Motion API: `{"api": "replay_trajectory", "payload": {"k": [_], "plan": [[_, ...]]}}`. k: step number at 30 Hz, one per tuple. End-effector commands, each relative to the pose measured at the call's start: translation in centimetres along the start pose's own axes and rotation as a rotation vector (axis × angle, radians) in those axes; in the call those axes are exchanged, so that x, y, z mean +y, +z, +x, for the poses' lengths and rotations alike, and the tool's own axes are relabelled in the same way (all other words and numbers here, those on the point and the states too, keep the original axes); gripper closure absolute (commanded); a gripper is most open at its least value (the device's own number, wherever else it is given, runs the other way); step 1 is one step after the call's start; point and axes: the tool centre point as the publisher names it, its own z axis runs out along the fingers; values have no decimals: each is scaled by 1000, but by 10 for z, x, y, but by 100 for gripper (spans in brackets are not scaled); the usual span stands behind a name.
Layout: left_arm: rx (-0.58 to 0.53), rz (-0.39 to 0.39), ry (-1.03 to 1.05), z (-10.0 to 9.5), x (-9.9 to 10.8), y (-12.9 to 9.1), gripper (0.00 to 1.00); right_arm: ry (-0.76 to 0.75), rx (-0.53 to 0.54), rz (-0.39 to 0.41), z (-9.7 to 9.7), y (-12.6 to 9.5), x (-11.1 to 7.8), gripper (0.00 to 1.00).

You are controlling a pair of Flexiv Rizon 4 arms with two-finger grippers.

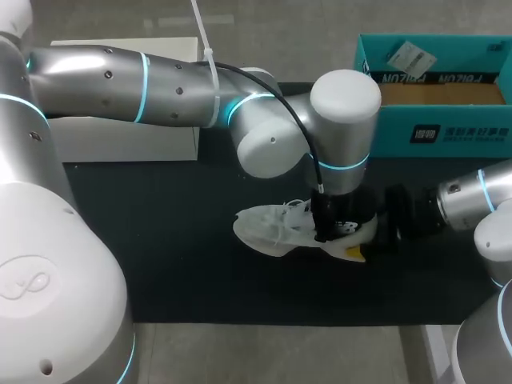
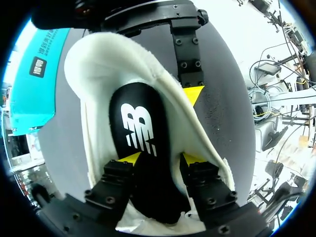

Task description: Take the shoe out of the shoebox, open the shoe tongue, remove and reinsert the insole, then place the shoe into the shoebox

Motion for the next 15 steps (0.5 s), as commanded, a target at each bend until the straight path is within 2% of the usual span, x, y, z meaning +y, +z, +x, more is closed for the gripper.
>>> {"api": "replay_trajectory", "payload": {"k": [1,11,15], "plan": [[-25,2,-19,-2,-4,23,54,3,-2,2,-1,6,-3,100],[-150,-3,-102,-13,0,39,47,3,-2,2,-1,6,-3,100],[-169,-14,-129,-17,1,45,39,3,-2,2,-1,6,-3,100]]}}
